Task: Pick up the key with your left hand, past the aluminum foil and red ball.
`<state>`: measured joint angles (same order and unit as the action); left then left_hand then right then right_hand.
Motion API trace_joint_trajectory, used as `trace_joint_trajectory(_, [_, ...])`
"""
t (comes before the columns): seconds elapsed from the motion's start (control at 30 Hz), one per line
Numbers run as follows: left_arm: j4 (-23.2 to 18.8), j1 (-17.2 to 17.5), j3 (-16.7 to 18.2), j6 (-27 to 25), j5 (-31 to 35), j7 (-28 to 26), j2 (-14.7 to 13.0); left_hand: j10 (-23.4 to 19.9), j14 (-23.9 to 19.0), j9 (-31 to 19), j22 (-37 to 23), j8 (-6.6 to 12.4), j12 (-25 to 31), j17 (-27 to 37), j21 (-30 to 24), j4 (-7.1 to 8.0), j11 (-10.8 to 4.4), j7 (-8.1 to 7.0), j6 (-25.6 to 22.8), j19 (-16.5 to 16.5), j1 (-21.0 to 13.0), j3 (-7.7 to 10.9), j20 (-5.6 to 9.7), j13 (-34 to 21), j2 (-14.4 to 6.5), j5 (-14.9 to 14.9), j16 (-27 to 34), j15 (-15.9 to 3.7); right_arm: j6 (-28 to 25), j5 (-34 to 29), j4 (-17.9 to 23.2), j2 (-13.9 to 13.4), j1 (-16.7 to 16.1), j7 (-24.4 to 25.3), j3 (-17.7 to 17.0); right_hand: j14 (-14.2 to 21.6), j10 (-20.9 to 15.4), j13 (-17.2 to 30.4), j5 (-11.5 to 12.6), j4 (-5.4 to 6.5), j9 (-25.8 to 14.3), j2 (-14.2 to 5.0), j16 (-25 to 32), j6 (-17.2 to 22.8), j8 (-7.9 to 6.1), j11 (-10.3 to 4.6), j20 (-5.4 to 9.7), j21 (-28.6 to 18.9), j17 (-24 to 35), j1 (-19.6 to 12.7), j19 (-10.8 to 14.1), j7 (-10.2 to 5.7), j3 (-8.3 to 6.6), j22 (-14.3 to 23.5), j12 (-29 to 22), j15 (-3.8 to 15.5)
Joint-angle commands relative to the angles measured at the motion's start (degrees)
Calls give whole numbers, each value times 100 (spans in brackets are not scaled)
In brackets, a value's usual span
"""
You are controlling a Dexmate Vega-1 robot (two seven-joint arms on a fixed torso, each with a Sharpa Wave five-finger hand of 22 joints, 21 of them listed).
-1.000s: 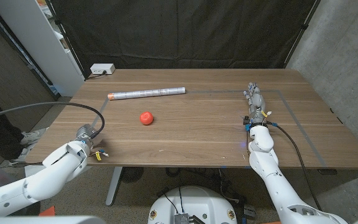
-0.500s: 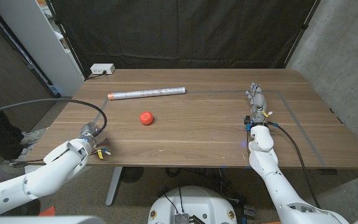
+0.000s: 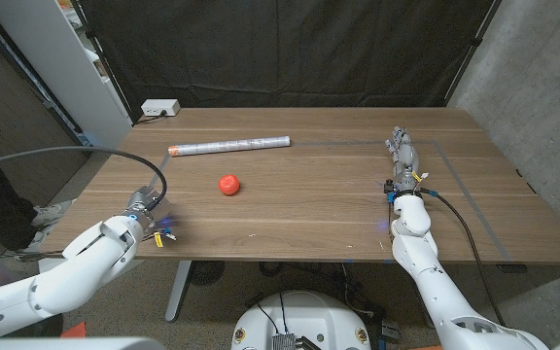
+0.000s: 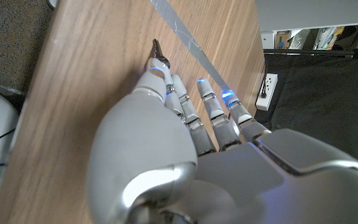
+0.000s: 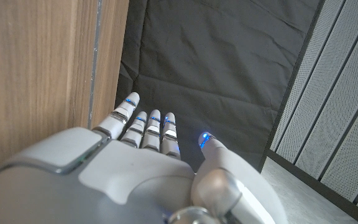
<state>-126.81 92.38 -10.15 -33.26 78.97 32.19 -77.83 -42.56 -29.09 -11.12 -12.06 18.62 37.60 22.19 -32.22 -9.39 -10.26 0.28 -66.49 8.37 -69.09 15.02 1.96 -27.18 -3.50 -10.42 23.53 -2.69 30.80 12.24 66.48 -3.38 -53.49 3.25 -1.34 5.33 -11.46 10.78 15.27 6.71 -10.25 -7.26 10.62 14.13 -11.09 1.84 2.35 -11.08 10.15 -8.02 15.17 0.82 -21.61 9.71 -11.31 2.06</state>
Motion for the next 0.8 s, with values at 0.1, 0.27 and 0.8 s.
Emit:
trace_joint_trajectory(0.1, [-215,530,427,-287,80,-511,83,-248,-56,-459,-16,538,27,44,-44,1,-152,41,-277,59,-260,31,70,-37,-182,-57,49,-1080,-88,-43,233,-129,-71,-57,54,71,-87,29,25,-21,-30,18,11,85,-1,5,383,-2,9,-6,3,0,-49,13,-16,135])
trace_joint_trajectory(0.27, [-256,757,687,-315,109,-774,257,-258,-72,-487,-18,563,32,73,-66,2,-150,55,-279,84,-274,30,72,-52,-181,-58,62,-1081,-122,-61,310,-174,-72,-63,75,86,-105,29,26,-22,-30,21,15,106,-8,13,385,-8,9,-5,18,-3,-49,12,-21,136])
trace_joint_trajectory(0.8, [-292,836,1064,-64,95,-1439,1097,-279,-104,-572,-22,624,31,159,-121,0,-157,78,-255,115,-320,25,71,-83,-170,-58,92,-1080,-206,-140,401,-321,-24,-112,152,170,-196,28,28,-26,-30,29,34,230,-44,23,395,-42,9,1,116,3,-51,12,-45,153])
